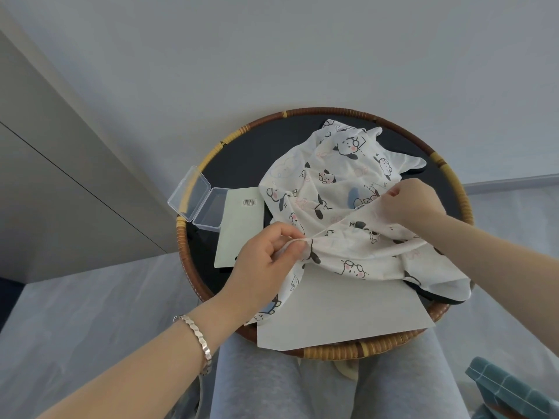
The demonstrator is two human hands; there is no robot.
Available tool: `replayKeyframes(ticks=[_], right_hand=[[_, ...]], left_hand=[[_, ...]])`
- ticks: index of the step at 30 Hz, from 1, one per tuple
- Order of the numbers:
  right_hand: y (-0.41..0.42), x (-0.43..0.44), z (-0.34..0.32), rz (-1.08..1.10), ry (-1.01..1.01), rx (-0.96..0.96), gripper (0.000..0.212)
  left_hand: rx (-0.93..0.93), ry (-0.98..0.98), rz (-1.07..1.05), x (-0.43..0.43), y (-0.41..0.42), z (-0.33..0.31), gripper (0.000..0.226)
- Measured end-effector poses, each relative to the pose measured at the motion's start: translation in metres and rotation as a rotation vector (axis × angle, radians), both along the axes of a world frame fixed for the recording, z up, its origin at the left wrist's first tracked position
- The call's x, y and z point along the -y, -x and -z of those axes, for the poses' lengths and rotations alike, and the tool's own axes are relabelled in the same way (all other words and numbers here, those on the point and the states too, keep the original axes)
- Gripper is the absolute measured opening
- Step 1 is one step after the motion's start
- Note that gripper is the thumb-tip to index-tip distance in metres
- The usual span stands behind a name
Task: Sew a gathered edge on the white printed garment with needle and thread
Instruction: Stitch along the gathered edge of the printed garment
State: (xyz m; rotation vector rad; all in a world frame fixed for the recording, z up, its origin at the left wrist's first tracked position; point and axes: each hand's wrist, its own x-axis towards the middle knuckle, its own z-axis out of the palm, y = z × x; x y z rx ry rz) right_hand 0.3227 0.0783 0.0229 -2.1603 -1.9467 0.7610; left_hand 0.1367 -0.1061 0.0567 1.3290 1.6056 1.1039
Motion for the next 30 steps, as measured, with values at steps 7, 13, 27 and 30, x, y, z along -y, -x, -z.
replayKeyframes(ticks=[7, 13, 27, 30], right_hand=[[0.004, 0.012, -0.007, -0.078, -0.121, -0.050, 0.019], [0.024, 0.061, -0.048, -0.483, -0.035, -0.434, 0.014], [0.032, 0.079, -0.050, -0.896, -0.138, -0.294, 0.015], [0.032, 0.080, -0.049, -0.906, -0.136, -0.312, 0.015]], left_hand=[[0.023, -0.010, 0.006, 0.000, 0.003, 0.004, 0.007], [0.047, 0.012, 0.012, 0.004, 0.007, 0.009, 0.008], [0.055, 0.008, 0.025, 0.009, 0.006, 0.006, 0.012], [0.070, 0.011, 0.018, 0.008, 0.007, 0.007, 0.011]])
